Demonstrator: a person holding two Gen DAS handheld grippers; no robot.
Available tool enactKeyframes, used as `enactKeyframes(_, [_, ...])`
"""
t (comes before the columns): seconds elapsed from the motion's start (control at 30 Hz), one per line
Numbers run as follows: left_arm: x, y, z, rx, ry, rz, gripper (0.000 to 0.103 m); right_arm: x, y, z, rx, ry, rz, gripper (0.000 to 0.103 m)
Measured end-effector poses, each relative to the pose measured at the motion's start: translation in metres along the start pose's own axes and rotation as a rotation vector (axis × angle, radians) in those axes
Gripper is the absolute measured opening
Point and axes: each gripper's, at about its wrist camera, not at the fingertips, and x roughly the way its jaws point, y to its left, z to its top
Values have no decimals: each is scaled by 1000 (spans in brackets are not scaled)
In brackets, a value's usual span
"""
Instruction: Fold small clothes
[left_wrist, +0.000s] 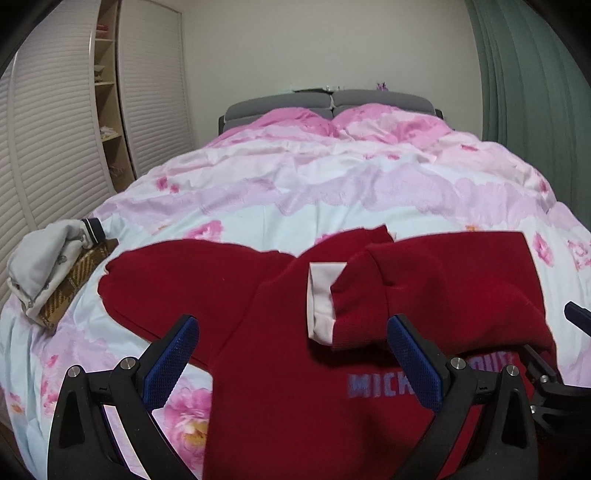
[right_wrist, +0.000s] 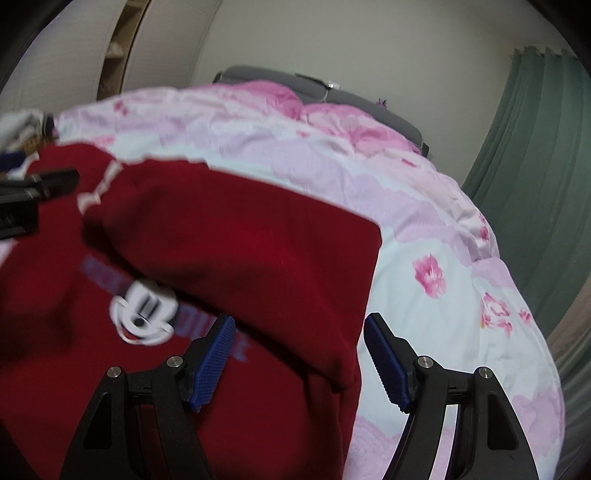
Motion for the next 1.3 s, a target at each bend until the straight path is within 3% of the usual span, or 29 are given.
enactKeyframes(0.13, [12,-1,-4,-5,22,9,103,19,-7,-6,25,42,-40,72])
enactKeyframes(0.17, [15,-1,-4,-8,27,9,103,22,-11,-7,47,43,-38,66])
enactKeyframes(0.2, [17,-2,-4,-10,31,9,103,25,-17,-7,76,48,-28,50])
enactKeyframes(0.27, [20,-3,-4,-11,33,10,103,30,-28,-9,135,67,13,28])
enactKeyframes(0.43, [21,-6,-6,-4,36,9,103,16,-53,-17,263,42,62,17])
enactKeyframes(0.5, [21,-7,-7,-7,36,6,103,12,-60,-22,291,54,67,17])
enactKeyframes(0.63, [24,-11,-12,3,52,6,103,25,-53,-31,231,119,61,21])
enactKeyframes(0.77, [19,-9,-12,2,46,9,103,3,-51,-25,230,67,41,59])
enactKeyframes(0.8, [17,-7,-11,0,43,9,103,-4,-50,-24,228,42,41,62])
enactKeyframes(0.9, [6,5,-10,-7,24,19,103,-28,-40,-18,213,-21,70,62])
enactKeyframes(1.13, [-11,41,-13,-33,32,38,103,-42,23,11,216,-80,303,62])
enactKeyframes(1.3, [-20,79,-18,-53,30,79,103,-44,76,44,104,-149,270,62])
